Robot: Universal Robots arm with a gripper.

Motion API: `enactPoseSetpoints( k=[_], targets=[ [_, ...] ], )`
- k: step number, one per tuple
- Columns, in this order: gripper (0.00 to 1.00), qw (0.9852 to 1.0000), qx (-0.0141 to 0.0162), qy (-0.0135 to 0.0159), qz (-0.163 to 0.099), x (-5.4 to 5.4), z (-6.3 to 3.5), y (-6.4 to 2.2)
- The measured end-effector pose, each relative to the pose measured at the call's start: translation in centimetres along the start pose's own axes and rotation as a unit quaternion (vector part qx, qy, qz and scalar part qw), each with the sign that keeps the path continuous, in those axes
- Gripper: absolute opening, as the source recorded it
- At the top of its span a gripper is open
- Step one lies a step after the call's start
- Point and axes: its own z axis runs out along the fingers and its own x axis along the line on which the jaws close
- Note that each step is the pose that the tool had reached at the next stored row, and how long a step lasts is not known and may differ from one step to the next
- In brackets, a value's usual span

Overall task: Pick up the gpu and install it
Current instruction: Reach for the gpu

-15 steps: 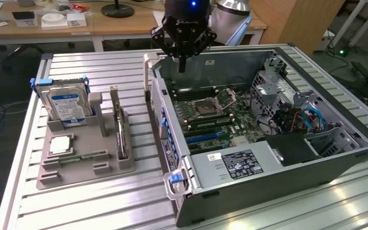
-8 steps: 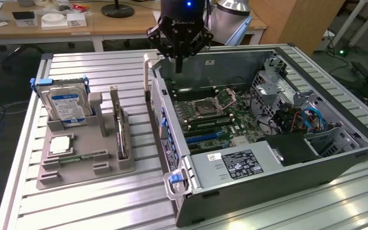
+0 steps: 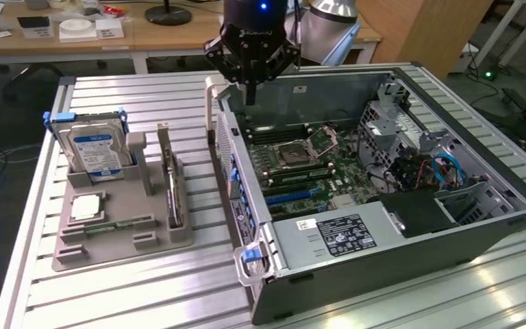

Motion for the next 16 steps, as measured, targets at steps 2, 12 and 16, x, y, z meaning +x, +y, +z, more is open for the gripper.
enactPoseSetpoints(
  k=[2, 12, 16],
  targets=[
    [0.1, 1.0, 0.0, 0.0, 0.0, 0.2, 0.01, -0.02],
    [0.1, 1.0, 0.0, 0.0002, 0.0, 1.2, 0.07, -0.09],
    [0.1, 1.0, 0.0, 0.0003, 0.0, 1.5, 0.1, -0.13]
  ],
)
